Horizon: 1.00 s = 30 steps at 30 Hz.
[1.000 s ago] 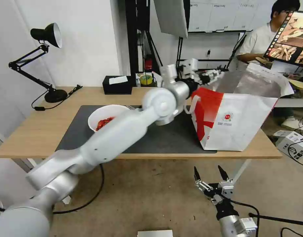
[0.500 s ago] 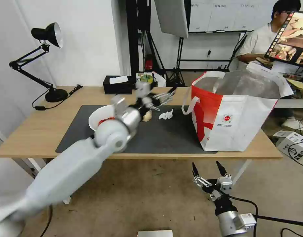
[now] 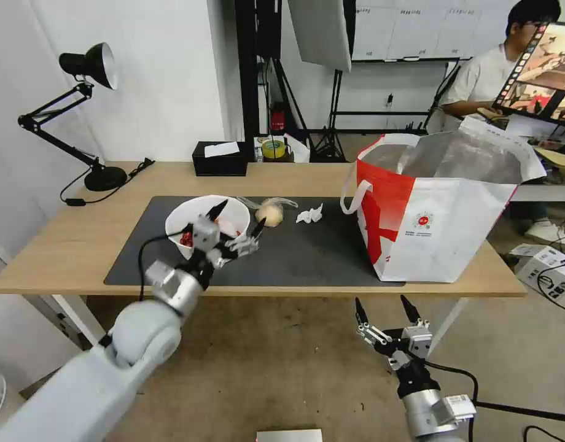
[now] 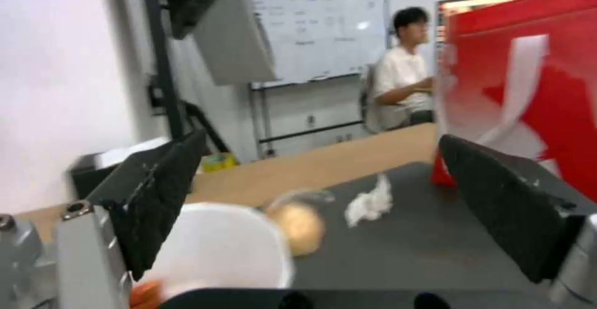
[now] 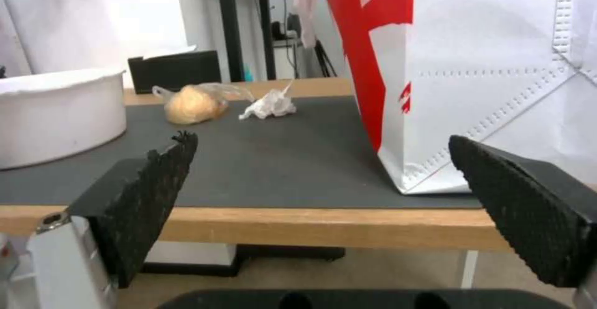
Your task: Pick up the trash from the table and place it into the takeout bag.
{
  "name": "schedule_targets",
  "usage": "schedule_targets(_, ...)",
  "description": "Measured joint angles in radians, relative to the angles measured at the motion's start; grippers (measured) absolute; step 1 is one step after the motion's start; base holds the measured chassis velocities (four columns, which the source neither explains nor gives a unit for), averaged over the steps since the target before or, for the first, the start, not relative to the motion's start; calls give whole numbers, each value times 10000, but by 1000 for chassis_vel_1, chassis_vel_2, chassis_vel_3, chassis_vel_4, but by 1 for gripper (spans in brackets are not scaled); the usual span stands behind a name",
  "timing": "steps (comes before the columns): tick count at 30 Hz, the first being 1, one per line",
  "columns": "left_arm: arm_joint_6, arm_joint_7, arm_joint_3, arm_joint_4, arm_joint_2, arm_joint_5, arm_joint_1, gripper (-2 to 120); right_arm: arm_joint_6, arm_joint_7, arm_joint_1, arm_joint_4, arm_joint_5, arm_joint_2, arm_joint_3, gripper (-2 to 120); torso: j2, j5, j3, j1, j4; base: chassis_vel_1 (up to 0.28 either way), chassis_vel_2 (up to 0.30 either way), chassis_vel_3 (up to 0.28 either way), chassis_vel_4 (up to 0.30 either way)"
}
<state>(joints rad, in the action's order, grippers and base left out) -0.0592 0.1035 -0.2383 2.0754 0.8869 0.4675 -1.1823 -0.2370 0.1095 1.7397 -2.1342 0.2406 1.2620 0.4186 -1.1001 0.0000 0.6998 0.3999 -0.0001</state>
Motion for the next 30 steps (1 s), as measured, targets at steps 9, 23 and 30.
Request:
schedule_targets(9,-598,378,-2020,-227,896,-1576,-2457,100,-182,6,-27,18,-68,104,-26,100,1,1,1,0,0,0,0,0,0)
schedule_targets(23,-1639,209,-2876,-818,2068,-1939,-4324,100,-1848,-182,-279,1318,-1627,353,302,100,1,0,1,1,0,0,0,0,0)
schedule_targets(30,-1917,201,-2804,-1064,2168,-2207,-4207,100,-1999,-387,-252,1400,-1321,436,188,100,1,0,1,1,1,0,0,0,0)
